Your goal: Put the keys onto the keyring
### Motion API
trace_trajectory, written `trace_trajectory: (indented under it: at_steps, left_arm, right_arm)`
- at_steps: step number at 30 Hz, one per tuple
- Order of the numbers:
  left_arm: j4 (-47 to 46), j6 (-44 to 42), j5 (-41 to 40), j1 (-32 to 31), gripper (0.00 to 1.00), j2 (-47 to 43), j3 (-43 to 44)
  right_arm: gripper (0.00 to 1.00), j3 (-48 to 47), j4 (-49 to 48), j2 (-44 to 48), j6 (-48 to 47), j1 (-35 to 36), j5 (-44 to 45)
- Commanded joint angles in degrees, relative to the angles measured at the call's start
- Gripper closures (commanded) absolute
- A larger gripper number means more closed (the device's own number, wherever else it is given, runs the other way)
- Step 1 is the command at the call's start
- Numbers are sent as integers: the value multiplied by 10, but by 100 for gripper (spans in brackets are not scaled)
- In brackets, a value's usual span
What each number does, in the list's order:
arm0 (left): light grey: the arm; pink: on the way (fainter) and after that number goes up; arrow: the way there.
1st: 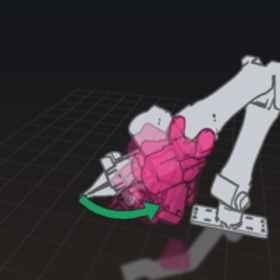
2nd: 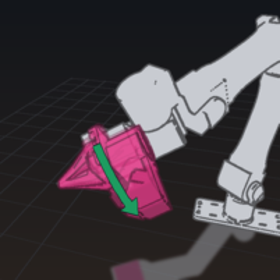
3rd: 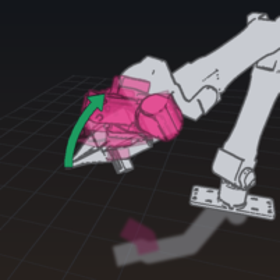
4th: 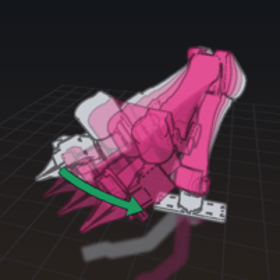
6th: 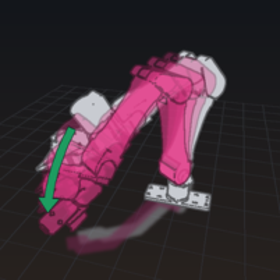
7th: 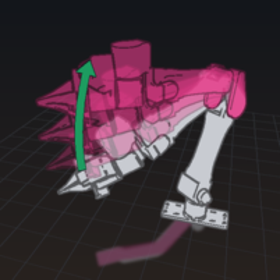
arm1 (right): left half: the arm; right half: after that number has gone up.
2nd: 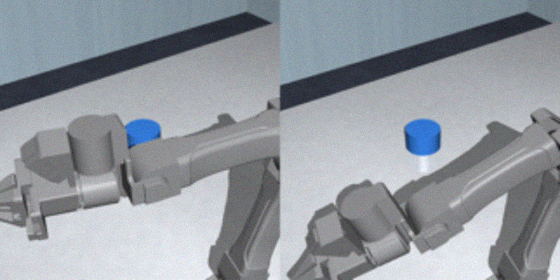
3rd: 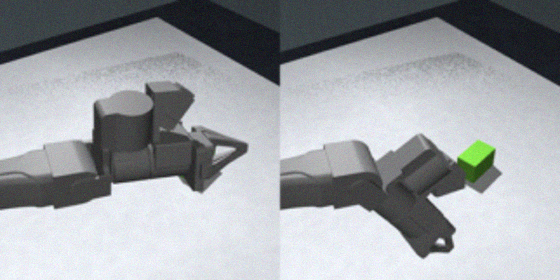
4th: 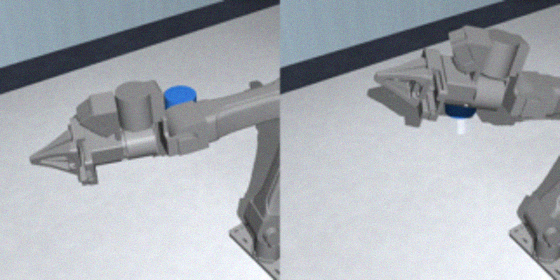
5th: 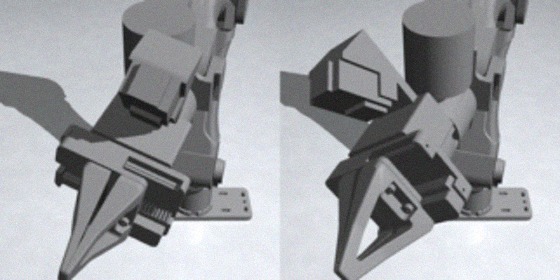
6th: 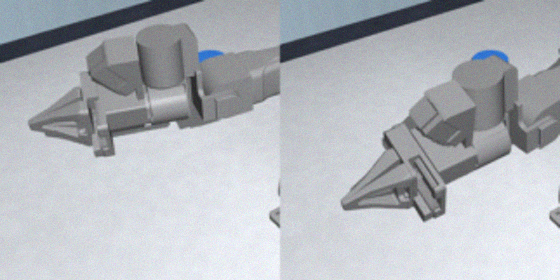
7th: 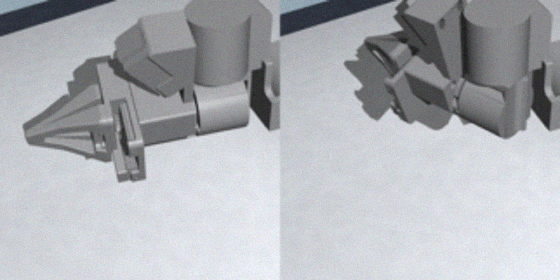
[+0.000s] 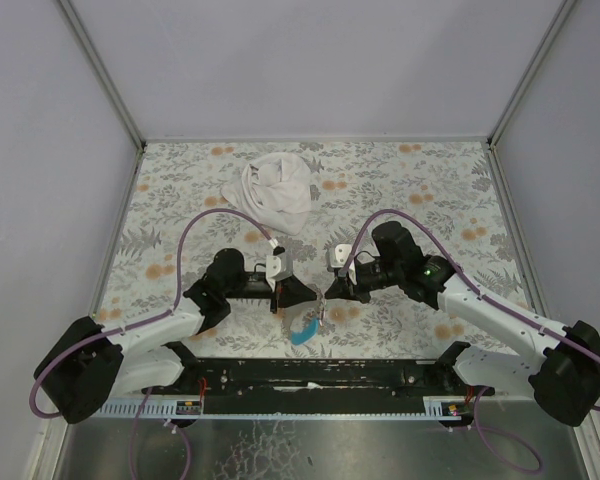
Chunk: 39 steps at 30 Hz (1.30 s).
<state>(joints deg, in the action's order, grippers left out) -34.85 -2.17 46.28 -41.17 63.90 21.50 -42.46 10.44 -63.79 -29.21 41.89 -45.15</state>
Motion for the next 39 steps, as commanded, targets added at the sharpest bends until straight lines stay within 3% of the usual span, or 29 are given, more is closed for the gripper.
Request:
trace_trajectory:
  at_steps: [1,17,35,39]
  left_arm:
    - [4,-16,-20,-10,100,10,18]
    - [87,-53,-77,-36,100,27,53]
    - [72,-40,-112,-46,100,9,43]
    - [59,-31,-130,-46,100,5,34]
  right_arm:
    - [100,-18,-55,-4,8,7,-27]
    - [100,-48,-35,-19,15,18,17]
    - [100,-62,-11,-39,39,18,42]
    - [90,-53,-15,-24,39,19,46]
